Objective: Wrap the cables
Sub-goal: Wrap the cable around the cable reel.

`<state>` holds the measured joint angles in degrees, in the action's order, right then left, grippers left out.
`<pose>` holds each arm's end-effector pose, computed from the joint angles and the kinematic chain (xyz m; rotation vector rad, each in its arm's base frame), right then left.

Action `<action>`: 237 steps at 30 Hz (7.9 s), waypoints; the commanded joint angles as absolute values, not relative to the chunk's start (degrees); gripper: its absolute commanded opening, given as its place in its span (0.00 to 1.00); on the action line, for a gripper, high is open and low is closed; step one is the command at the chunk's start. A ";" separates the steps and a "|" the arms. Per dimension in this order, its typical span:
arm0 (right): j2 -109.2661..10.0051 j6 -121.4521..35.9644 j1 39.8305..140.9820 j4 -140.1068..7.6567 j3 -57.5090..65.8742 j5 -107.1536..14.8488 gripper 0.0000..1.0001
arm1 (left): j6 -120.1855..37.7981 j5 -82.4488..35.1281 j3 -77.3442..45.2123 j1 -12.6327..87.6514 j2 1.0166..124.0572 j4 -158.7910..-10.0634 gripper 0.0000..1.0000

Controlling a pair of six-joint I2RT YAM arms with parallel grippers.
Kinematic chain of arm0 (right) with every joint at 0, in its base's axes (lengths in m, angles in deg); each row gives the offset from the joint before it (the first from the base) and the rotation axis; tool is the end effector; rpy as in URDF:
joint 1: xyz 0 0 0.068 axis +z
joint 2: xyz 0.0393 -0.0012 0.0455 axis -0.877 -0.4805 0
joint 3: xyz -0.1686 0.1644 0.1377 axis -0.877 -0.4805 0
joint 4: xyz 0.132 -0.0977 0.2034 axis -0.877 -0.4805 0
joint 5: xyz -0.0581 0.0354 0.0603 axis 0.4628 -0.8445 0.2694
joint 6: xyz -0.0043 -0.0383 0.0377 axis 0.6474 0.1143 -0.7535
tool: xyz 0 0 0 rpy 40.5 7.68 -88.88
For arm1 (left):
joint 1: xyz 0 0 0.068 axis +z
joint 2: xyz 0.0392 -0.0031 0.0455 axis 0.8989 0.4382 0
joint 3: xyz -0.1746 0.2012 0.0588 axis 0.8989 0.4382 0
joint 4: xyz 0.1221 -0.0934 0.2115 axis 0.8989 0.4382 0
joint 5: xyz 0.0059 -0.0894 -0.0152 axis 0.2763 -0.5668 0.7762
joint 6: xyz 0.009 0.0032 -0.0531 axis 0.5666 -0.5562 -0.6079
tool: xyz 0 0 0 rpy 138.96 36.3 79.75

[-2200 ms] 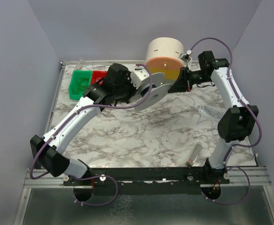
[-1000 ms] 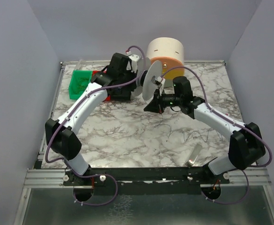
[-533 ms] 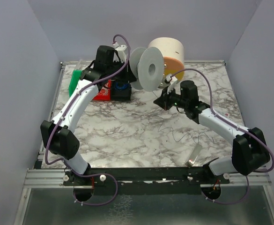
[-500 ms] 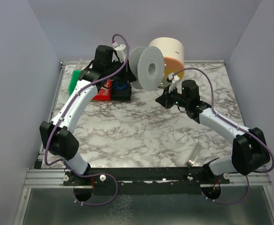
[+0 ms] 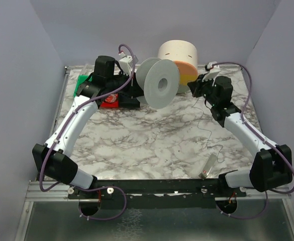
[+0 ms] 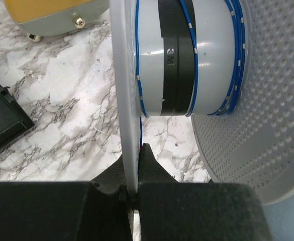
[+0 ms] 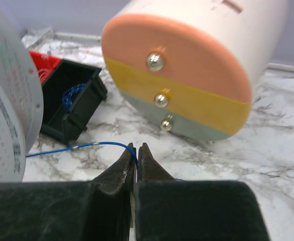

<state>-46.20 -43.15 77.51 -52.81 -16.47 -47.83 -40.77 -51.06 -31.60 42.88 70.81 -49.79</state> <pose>0.3057 0.0948 0.3136 -0.2580 1.7418 0.4407 0.2925 -0.1352 0.4037 0.5759 2.0329 -0.9843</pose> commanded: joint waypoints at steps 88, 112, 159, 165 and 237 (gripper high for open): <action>-63.42 -66.31 84.30 -35.35 -16.80 -106.31 0.00 | -46.18 -39.67 -46.27 42.45 74.67 -52.11 0.00; -62.59 -30.72 86.04 -55.02 -15.69 -104.03 0.70 | -45.08 -42.70 -49.25 42.48 72.18 -51.80 0.00; -68.38 -61.61 72.79 -47.50 -3.79 -95.69 0.00 | -34.84 -47.18 -42.42 42.75 67.91 -46.42 0.00; -63.85 -46.17 68.78 -75.99 6.45 -103.94 0.00 | -24.16 -41.37 -38.45 42.50 64.85 -42.55 0.00; -55.48 -46.31 69.37 -67.41 -5.48 -109.83 0.00 | -27.02 -49.30 -36.70 40.18 66.98 -46.41 0.00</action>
<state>-52.49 -56.49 70.49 -52.22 -13.06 -101.21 -38.15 -49.83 -37.72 40.30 71.07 -48.74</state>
